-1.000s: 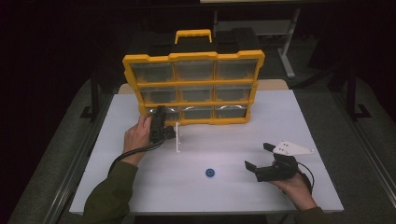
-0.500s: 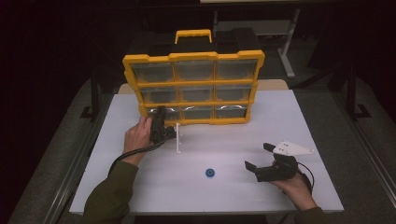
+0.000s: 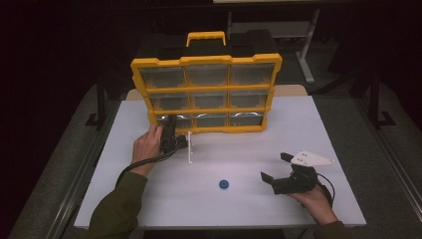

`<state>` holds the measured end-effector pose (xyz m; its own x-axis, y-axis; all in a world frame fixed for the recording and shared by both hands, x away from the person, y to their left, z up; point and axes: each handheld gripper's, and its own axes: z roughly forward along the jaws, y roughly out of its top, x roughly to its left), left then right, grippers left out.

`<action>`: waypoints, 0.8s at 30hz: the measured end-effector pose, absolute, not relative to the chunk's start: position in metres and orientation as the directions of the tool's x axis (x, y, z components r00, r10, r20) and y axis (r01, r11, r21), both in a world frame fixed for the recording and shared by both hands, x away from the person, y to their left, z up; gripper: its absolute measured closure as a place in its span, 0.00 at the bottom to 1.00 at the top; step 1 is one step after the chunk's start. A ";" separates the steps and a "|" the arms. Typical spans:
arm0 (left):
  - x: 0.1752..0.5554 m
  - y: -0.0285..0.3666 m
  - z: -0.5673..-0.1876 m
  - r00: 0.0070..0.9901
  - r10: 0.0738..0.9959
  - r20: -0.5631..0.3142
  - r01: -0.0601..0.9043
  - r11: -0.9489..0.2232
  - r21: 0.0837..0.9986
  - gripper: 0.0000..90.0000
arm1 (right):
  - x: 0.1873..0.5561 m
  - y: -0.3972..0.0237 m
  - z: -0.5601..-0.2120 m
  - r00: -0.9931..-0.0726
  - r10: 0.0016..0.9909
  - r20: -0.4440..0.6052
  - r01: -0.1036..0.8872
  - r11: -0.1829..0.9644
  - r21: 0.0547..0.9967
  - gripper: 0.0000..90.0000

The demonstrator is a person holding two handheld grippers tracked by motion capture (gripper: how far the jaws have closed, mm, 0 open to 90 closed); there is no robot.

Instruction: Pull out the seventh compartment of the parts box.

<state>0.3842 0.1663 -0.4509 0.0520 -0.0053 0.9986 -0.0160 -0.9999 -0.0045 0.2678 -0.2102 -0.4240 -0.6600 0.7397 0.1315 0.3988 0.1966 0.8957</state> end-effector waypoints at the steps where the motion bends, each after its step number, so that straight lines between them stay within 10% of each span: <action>1: 0.384 0.166 -0.451 0.052 -0.007 0.999 -0.012 -1.000 -0.007 0.86 | 0.268 -0.210 -0.424 -0.660 0.740 0.130 0.398 0.198 0.896 0.00; 24: 0.381 0.166 -0.453 0.037 -0.010 0.999 -0.011 -1.000 -0.010 0.88 | 0.265 -0.210 -0.423 -0.654 0.746 0.129 0.395 0.191 0.898 0.00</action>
<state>0.3808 0.1658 -0.4531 0.0369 -0.0101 0.9993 -0.0112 -0.9999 -0.0096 0.2654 -0.2102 -0.4233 -0.6538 0.7456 0.1291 0.3954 0.1912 0.8984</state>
